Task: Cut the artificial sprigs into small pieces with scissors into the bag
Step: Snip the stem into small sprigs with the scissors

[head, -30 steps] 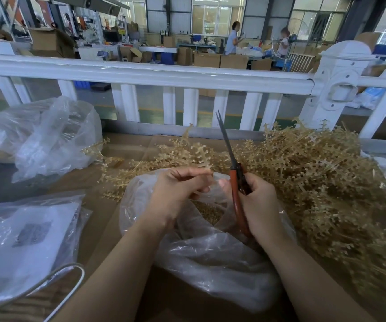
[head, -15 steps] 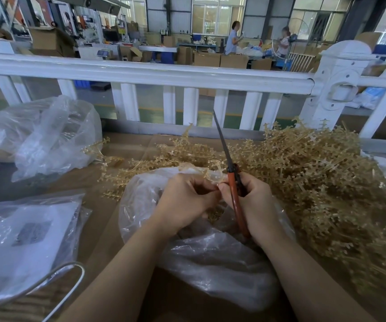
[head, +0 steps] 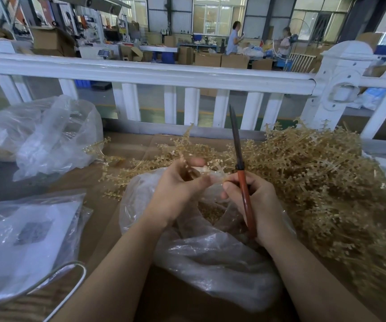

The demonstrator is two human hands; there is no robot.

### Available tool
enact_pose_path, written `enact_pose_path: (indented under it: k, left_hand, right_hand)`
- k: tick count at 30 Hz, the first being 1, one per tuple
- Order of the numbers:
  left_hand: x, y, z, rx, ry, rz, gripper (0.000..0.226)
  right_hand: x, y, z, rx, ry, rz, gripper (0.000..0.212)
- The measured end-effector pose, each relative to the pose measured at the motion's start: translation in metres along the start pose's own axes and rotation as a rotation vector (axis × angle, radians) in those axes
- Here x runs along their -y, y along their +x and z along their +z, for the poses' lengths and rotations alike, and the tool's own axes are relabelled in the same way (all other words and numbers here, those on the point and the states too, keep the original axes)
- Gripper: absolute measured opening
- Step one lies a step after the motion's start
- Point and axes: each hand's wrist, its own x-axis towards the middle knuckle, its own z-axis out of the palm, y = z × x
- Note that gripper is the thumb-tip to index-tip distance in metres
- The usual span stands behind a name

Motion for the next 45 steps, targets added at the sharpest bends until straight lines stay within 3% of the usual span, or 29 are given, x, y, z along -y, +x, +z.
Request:
enact_pose_path:
  k: [4, 11, 24, 27, 31, 36, 40, 43, 45]
  left_hand:
    - [-0.002, 0.0, 0.001, 0.106, 0.006, 0.006, 0.009]
    - [-0.005, -0.004, 0.002, 0.148, -0.107, -0.06, 0.015]
    - [-0.004, -0.004, 0.005, 0.15, -0.116, -0.005, 0.007]
    - [-0.004, -0.003, 0.006, 0.044, -0.099, 0.027, 0.011]
    - [-0.008, -0.002, 0.003, -0.064, -0.206, 0.019, 0.016]
    - [-0.013, -0.003, -0.004, -0.046, -0.184, 0.099, 0.005]
    - [-0.014, -0.002, -0.01, 0.034, -0.075, 0.233, 0.022]
    - [-0.012, -0.001, -0.013, 0.02, -0.065, 0.234, 0.007]
    - [-0.01, 0.0, -0.015, 0.023, -0.119, 0.212, 0.011]
  right_hand:
    - [-0.001, 0.001, -0.002, 0.001, 0.078, 0.036, 0.005]
    - [0.004, -0.001, -0.003, 0.034, 0.077, 0.029, 0.004]
    - [0.003, -0.003, -0.002, 0.067, -0.071, -0.046, 0.005]
    - [-0.003, -0.002, 0.0, 0.001, -0.157, -0.098, 0.033]
    - [-0.006, -0.002, -0.001, -0.052, -0.343, -0.159, 0.047]
    - [-0.008, -0.001, -0.001, -0.001, -0.606, -0.225, 0.067]
    - [-0.009, -0.001, 0.001, 0.021, -0.704, -0.258, 0.068]
    - [-0.008, -0.002, 0.001, 0.018, -0.73, -0.263, 0.068]
    - [-0.008, -0.002, 0.0, 0.026, -0.75, -0.259, 0.067]
